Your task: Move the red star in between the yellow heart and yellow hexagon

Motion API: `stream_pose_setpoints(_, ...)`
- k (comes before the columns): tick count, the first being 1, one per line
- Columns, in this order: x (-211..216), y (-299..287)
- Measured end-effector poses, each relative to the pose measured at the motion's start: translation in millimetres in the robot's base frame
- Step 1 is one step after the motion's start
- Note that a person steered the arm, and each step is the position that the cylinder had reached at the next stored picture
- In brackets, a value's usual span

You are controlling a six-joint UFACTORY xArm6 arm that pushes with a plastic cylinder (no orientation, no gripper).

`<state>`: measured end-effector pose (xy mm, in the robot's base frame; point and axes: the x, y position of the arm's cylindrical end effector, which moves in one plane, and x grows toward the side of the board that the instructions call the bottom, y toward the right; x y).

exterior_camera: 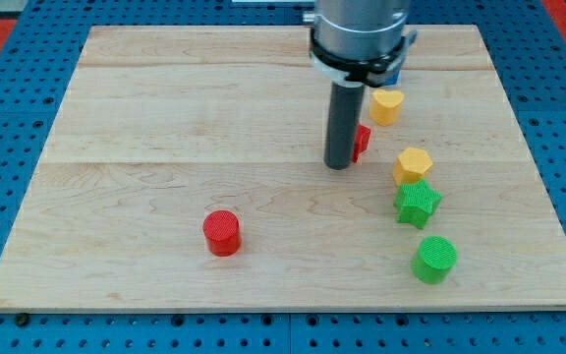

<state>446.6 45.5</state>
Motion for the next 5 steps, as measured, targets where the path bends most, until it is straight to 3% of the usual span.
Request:
stream_pose_setpoints(1,-0.5,-27.6)
stream_pose_setpoints(5,-44.1,-4.1)
